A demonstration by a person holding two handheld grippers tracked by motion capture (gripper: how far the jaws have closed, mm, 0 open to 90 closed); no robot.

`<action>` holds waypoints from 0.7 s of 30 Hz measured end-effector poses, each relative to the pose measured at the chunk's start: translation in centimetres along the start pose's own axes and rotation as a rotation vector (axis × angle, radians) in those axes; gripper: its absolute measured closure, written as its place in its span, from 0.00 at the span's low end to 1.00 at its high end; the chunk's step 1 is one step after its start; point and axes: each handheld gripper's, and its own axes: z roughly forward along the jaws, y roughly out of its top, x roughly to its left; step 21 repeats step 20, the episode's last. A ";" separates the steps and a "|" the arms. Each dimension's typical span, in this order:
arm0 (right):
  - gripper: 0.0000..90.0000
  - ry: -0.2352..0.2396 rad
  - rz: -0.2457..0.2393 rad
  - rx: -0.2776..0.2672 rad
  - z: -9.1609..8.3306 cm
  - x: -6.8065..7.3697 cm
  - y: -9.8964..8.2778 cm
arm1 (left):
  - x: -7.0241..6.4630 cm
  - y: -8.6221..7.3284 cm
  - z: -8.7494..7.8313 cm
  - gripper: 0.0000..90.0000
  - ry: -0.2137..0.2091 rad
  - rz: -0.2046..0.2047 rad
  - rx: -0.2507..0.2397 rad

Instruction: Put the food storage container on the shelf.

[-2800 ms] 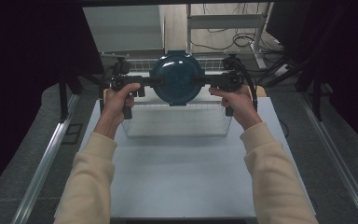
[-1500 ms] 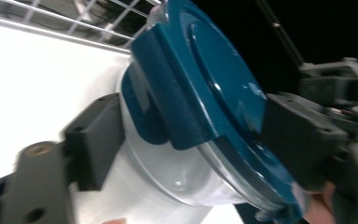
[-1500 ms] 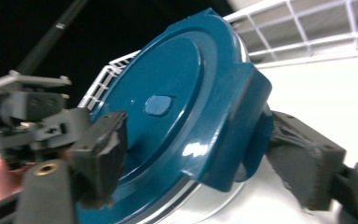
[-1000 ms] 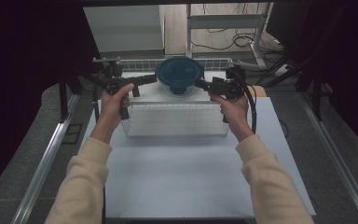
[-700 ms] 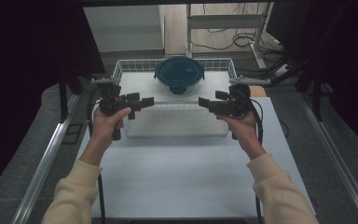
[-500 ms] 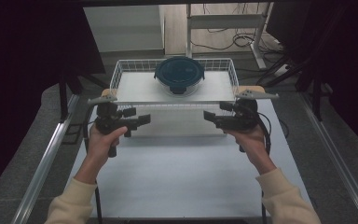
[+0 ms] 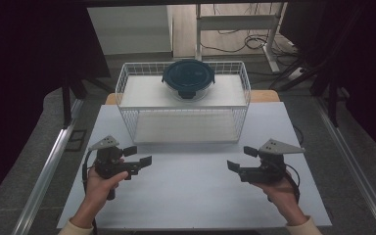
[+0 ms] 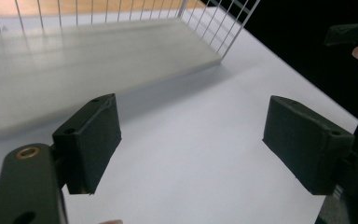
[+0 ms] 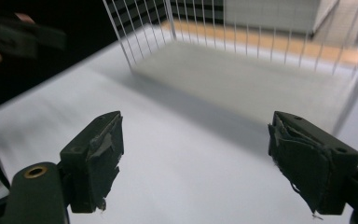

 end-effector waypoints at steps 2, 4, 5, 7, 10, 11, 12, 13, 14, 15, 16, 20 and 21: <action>0.20 -0.010 -0.005 0.028 0.3 0.0 -0.7 | -0.2 -0.8 0.3 0.21 0.004 0.007 0.023; 0.20 -0.033 -0.012 0.063 0.9 -0.2 -1.9 | -0.4 -1.2 0.7 0.21 0.007 0.015 0.039; 0.20 -0.034 -0.005 0.076 1.1 -0.3 -2.3 | -0.5 -1.4 0.8 0.21 0.007 0.016 0.045; 0.20 -0.035 0.010 0.086 1.5 -0.6 -2.7 | -0.6 -1.5 1.1 0.21 0.013 0.023 0.053; 0.20 -0.032 0.024 0.086 1.6 -0.7 -2.8 | -0.7 -1.5 1.3 0.21 0.027 0.041 0.062; 0.20 -0.033 0.022 0.083 1.6 -0.7 -2.8 | -0.7 -1.5 1.4 0.21 0.027 0.044 0.065; 0.20 -0.034 0.023 0.081 1.6 -0.8 -2.8 | -0.6 -1.6 1.4 0.21 0.029 0.042 0.066; 0.20 -0.039 0.026 0.076 1.5 -0.9 -2.8 | -0.6 -1.6 1.5 0.21 0.030 0.040 0.067; 0.20 -0.039 0.026 0.076 1.5 -0.9 -2.8 | -0.5 -1.6 1.5 0.21 0.033 0.037 0.070; 0.20 -0.047 0.036 0.072 1.4 -1.1 -2.8 | -0.5 -1.7 1.5 0.21 0.036 0.029 0.072; 0.20 -0.047 0.036 0.072 1.4 -1.1 -2.8 | -0.5 -1.7 1.5 0.21 0.037 0.027 0.071; 0.20 -0.038 0.060 0.063 1.2 -1.4 -2.8 | -0.4 -1.7 1.3 0.21 0.043 0.015 0.060; 0.20 -0.038 0.060 0.063 1.2 -1.4 -2.8 | -0.4 -1.7 1.3 0.21 0.043 0.015 0.060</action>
